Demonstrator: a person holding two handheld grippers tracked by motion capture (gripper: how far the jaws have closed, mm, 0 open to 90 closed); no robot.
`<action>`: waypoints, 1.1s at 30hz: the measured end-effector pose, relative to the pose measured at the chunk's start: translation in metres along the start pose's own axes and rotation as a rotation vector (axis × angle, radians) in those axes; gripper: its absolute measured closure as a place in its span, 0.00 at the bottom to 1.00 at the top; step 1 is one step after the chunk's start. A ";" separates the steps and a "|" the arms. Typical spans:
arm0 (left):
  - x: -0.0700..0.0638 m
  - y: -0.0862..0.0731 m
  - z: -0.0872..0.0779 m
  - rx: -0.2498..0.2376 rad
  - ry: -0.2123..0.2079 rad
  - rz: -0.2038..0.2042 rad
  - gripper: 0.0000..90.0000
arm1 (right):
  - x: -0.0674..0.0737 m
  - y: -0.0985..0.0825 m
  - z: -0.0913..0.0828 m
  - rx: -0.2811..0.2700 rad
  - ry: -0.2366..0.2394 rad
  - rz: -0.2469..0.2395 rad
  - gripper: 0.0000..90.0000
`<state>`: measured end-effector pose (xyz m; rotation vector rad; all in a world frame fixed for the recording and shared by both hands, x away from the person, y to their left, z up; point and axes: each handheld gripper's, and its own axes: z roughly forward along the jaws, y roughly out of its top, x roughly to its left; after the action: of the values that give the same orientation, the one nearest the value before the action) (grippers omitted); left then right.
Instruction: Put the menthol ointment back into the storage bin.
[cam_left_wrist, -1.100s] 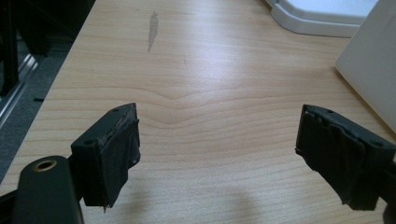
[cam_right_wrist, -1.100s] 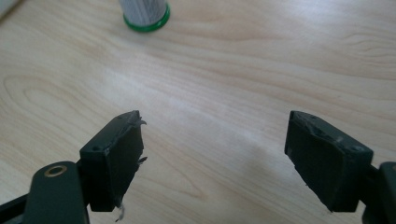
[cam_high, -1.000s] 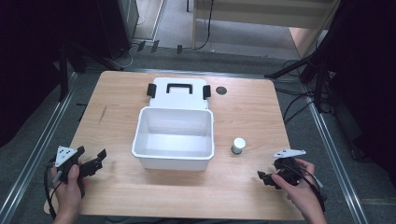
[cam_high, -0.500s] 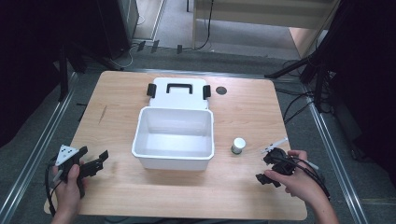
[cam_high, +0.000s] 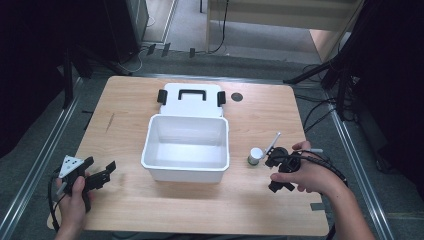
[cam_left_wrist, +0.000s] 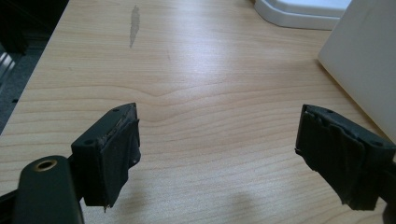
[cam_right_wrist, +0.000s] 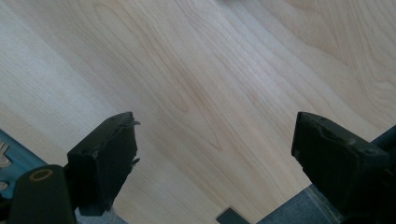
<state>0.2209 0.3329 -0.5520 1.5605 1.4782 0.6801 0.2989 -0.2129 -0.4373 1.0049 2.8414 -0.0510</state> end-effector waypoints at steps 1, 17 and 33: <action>0.000 0.000 0.000 0.000 0.000 0.000 0.16 | 0.000 0.000 0.000 0.000 0.000 0.000 0.16; 0.000 0.000 0.000 0.001 -0.007 0.001 0.16 | -0.009 0.049 -0.009 -0.016 -0.049 -0.088 0.16; 0.000 0.000 0.000 -0.001 -0.008 0.004 0.16 | -0.027 0.079 0.012 -0.083 -0.002 -0.040 0.32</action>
<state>0.2210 0.3330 -0.5520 1.5644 1.4690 0.6761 0.3705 -0.1695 -0.4445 0.9305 2.8359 0.0608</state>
